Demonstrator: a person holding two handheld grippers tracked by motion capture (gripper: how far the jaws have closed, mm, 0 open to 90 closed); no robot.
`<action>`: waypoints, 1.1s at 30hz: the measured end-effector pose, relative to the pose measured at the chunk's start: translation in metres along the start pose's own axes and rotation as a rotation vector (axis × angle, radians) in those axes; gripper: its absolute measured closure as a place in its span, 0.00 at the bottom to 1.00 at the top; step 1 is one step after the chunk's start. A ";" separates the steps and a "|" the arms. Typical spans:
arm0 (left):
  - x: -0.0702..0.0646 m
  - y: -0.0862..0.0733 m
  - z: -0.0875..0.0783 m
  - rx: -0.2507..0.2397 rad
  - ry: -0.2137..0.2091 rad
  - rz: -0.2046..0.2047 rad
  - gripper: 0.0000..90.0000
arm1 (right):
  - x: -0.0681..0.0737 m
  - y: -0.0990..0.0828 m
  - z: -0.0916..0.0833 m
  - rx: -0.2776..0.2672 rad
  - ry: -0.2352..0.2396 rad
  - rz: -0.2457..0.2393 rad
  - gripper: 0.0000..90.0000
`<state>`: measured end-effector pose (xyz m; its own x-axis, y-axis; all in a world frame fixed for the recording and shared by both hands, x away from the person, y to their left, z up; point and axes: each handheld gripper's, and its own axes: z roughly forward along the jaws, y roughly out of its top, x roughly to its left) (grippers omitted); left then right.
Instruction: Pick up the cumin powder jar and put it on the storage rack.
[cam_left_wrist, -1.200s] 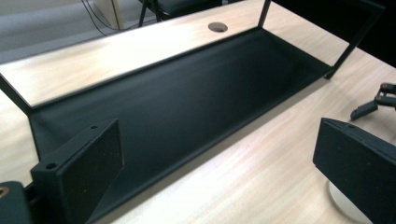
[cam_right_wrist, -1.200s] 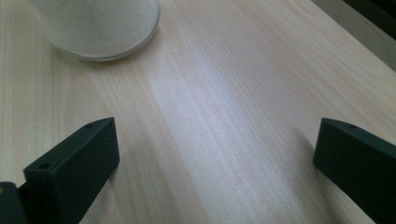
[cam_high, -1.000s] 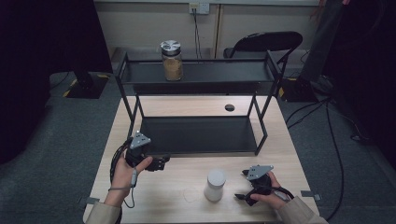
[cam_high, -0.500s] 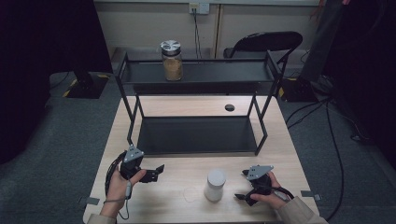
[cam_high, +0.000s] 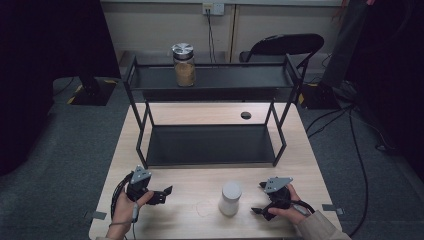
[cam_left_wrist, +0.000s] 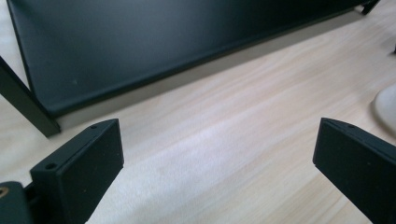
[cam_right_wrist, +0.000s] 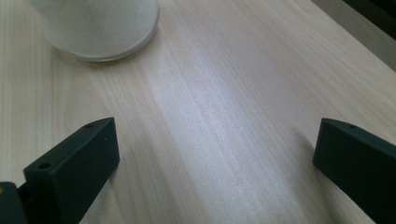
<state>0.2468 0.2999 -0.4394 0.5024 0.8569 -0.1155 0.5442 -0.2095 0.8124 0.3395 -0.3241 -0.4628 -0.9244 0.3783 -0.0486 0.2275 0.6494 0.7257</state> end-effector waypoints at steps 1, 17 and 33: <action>-0.001 -0.002 0.002 0.009 0.000 0.006 0.01 | 0.000 0.000 0.000 0.000 0.000 0.000 0.00; -0.003 -0.018 0.017 0.078 0.007 0.044 0.02 | 0.000 0.000 0.000 0.000 0.000 0.000 0.00; -0.005 -0.024 0.023 0.108 0.036 0.088 0.02 | 0.000 0.000 0.000 0.000 0.000 0.000 0.00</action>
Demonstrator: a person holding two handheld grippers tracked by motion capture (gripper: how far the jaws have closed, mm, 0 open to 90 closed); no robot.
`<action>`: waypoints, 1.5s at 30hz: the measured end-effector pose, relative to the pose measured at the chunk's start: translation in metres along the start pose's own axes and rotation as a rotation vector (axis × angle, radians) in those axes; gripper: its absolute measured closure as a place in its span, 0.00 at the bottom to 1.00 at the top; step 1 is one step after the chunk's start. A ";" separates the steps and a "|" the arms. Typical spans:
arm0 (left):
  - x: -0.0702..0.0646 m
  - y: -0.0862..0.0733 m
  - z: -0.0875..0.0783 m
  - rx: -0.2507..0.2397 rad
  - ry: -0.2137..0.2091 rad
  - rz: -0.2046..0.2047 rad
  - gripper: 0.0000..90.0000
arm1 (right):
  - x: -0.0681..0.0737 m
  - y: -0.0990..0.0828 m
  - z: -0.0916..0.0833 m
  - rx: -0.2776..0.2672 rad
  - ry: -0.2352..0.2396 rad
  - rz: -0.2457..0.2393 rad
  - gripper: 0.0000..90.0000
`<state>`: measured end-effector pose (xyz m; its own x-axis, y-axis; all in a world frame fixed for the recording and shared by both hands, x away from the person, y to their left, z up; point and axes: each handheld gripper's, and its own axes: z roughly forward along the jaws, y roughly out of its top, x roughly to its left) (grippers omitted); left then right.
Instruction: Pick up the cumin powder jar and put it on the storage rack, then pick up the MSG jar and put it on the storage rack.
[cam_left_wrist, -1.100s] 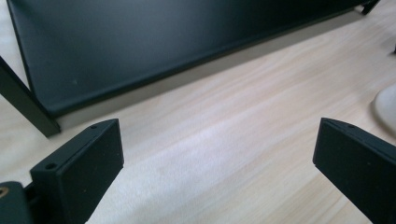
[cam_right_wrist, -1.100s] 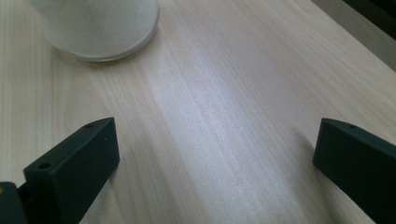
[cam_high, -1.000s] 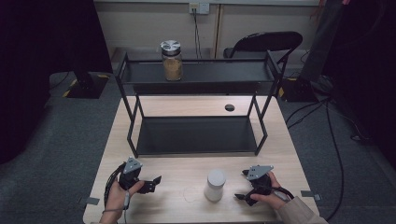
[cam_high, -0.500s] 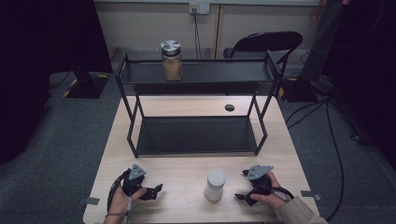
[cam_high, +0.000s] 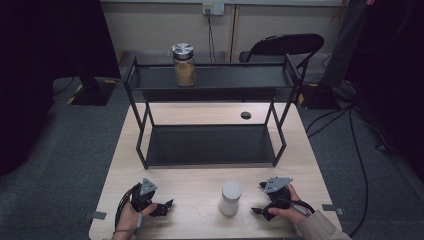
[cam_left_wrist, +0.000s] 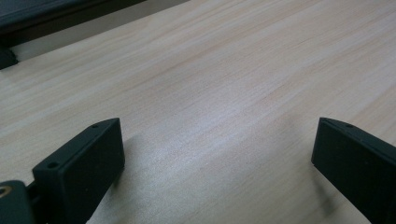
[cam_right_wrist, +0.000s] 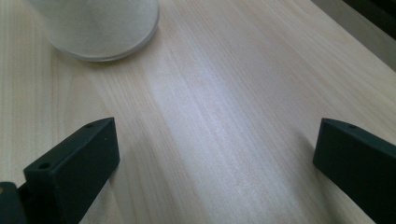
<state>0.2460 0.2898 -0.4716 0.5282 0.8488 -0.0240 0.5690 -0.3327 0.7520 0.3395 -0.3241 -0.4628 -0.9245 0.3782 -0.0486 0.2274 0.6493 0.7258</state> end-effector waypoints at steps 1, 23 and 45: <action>-0.002 -0.002 0.001 -0.005 0.008 0.008 0.01 | 0.000 0.000 0.000 0.000 0.000 0.000 0.00; -0.005 0.000 0.002 0.008 0.023 0.032 0.00 | 0.000 0.000 0.000 0.000 0.000 0.000 0.00; -0.005 0.000 0.002 0.008 0.024 0.032 0.00 | -0.008 -0.001 -0.009 -0.049 0.049 -0.004 0.01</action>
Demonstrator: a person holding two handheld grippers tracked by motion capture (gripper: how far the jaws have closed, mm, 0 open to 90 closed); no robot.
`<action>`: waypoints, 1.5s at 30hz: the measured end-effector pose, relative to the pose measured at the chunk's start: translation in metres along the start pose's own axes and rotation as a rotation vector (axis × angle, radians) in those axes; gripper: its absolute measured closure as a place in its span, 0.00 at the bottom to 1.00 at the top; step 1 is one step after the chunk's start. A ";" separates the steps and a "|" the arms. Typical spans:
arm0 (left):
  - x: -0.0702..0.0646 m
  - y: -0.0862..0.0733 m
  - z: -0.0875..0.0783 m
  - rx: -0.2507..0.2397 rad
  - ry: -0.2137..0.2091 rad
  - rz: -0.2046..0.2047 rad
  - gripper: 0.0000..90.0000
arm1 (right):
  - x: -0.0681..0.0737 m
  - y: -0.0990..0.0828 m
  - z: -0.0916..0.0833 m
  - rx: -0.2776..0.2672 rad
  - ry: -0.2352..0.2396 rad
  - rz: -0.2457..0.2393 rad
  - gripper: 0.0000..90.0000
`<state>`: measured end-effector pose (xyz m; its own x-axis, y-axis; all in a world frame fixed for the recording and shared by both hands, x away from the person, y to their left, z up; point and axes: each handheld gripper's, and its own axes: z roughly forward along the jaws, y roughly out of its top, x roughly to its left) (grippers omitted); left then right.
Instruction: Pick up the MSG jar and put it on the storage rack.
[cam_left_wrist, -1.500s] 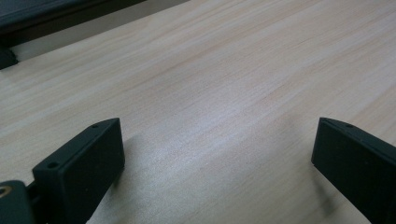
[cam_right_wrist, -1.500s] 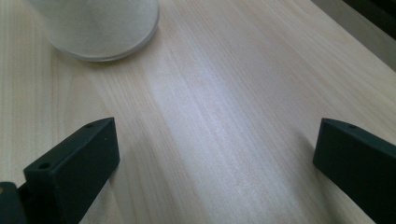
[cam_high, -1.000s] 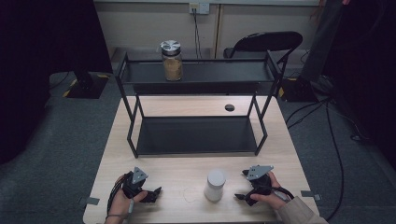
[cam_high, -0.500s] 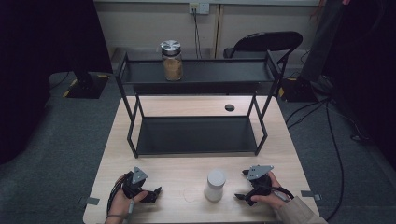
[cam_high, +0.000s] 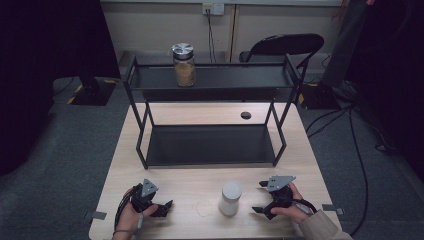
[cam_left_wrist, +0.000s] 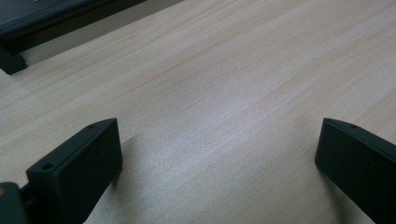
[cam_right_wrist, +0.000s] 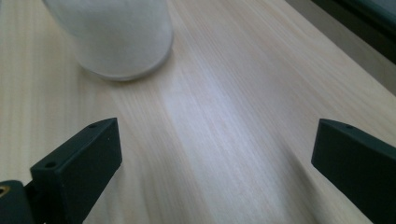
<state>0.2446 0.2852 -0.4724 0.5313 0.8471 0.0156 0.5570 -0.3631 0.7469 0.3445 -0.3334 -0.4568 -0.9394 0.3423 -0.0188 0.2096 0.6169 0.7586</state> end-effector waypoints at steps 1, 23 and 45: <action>0.000 0.000 0.000 0.000 0.000 0.000 0.00 | -0.001 0.001 -0.001 -0.002 0.011 0.002 0.01; 0.000 0.000 0.000 0.000 0.000 -0.001 0.00 | -0.001 0.028 0.001 -0.092 0.134 -0.018 0.01; 0.000 0.000 0.000 0.000 -0.002 -0.002 0.00 | 0.003 0.053 0.030 -0.167 0.219 -0.010 0.00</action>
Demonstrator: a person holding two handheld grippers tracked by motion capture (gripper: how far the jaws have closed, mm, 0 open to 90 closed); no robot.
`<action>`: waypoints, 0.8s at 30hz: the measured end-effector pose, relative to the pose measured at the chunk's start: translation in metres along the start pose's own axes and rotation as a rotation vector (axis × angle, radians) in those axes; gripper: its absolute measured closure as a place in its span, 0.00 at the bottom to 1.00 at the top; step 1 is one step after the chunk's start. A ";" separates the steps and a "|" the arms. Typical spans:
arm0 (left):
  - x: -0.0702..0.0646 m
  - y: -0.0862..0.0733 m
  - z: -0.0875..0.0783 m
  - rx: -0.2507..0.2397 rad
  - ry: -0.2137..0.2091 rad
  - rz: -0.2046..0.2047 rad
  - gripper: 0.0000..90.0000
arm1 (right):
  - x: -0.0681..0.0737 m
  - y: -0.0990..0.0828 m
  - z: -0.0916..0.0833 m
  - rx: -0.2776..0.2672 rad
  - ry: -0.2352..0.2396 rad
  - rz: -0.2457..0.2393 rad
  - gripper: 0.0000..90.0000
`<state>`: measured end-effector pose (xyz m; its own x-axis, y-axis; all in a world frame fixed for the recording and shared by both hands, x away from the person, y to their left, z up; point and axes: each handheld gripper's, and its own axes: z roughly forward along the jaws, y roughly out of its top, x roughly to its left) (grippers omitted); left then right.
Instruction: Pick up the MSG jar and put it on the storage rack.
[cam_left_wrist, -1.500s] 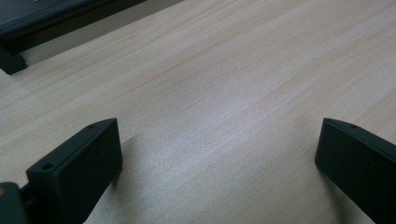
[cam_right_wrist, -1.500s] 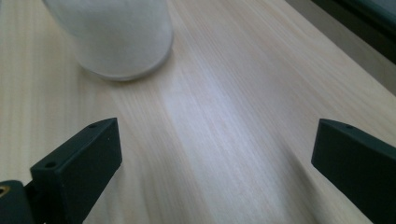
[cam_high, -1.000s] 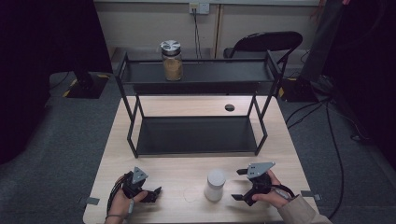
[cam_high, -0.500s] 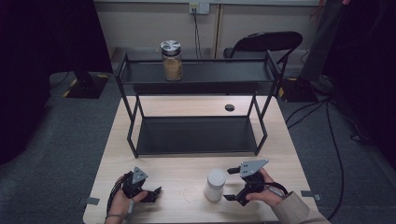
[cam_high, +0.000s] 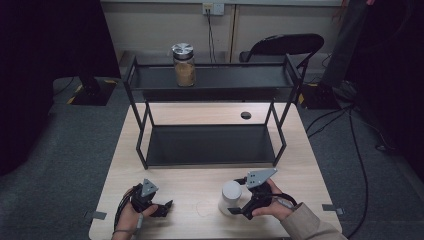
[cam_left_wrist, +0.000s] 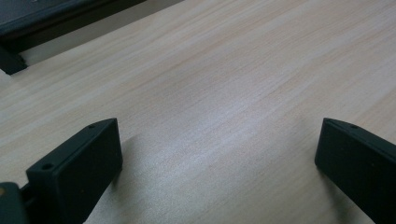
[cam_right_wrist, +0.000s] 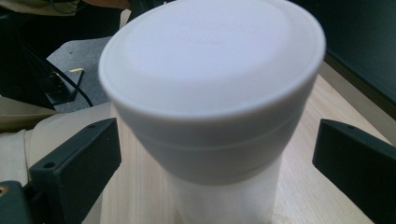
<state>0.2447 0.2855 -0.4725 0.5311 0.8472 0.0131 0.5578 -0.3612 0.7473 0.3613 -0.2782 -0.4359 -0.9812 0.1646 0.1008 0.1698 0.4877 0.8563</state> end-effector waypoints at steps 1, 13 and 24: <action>0.000 0.000 0.000 0.000 0.000 0.000 0.00 | 0.000 0.000 0.001 0.002 -0.001 -0.002 0.00; 0.000 0.000 0.000 0.000 0.000 0.000 0.00 | -0.008 0.000 0.009 0.027 0.018 -0.061 0.29; 0.000 0.000 0.000 0.000 0.000 0.000 0.00 | -0.007 -0.002 0.010 0.016 0.023 -0.107 0.35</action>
<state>0.2447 0.2856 -0.4725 0.5314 0.8470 0.0132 0.5577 -0.3615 0.7471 0.3691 -0.2715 -0.4438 -0.9956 0.0911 0.0208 0.0650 0.5154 0.8545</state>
